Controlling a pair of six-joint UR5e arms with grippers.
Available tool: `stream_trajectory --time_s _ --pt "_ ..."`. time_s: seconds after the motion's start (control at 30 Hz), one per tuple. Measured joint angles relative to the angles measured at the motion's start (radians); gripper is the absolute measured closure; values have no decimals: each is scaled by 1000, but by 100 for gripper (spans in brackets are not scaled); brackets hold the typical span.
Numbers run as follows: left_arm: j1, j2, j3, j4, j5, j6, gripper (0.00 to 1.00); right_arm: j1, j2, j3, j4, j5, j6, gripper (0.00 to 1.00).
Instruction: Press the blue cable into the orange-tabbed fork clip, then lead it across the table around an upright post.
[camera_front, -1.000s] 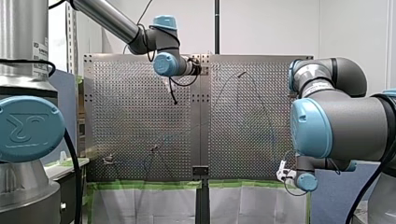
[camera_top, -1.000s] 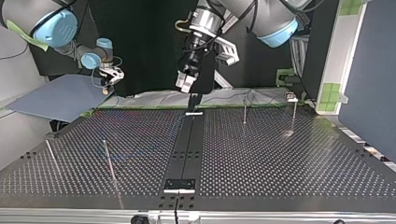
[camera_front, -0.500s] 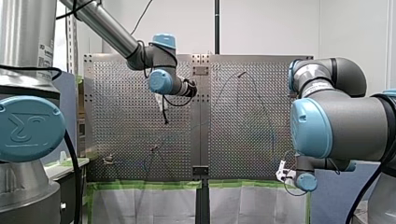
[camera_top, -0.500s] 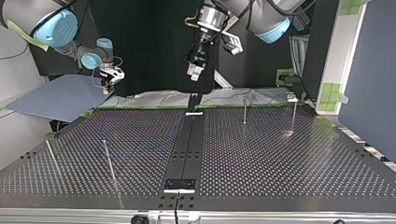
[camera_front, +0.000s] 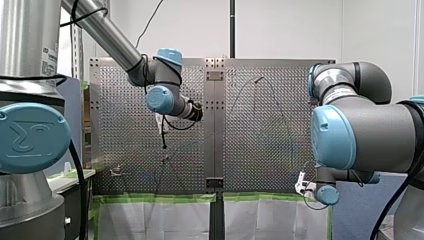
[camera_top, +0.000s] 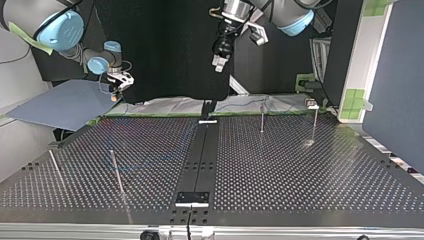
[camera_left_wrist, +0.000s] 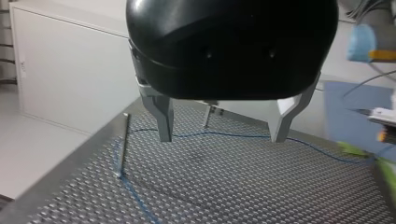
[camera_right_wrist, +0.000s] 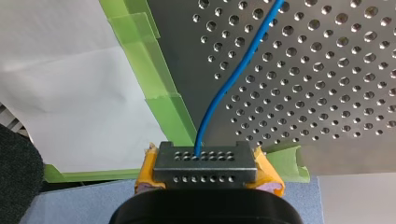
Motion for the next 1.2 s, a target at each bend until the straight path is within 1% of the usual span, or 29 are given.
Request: stream_trajectory --time_s 0.37,0.5,0.6,0.7,0.83,1.03,1.2 --pt "2 0 -93 4 0 4 0 1 0 -1 0 -1 0 100" --pt "3 0 -125 25 7 10 0 2 0 -1 0 -1 0 100" --pt "6 -6 -147 48 25 17 0 2 0 -1 1 -2 0 100" --pt "12 -26 -175 78 41 24 0 2 0 -2 2 -6 0 100" --pt "17 -61 -204 116 49 37 0 3 0 -2 4 -10 0 100" --pt "20 -116 -214 172 50 75 0 5 -1 -2 4 -11 0 100" --pt "27 -136 -214 217 48 90 0 6 -1 -2 4 -11 0 100"
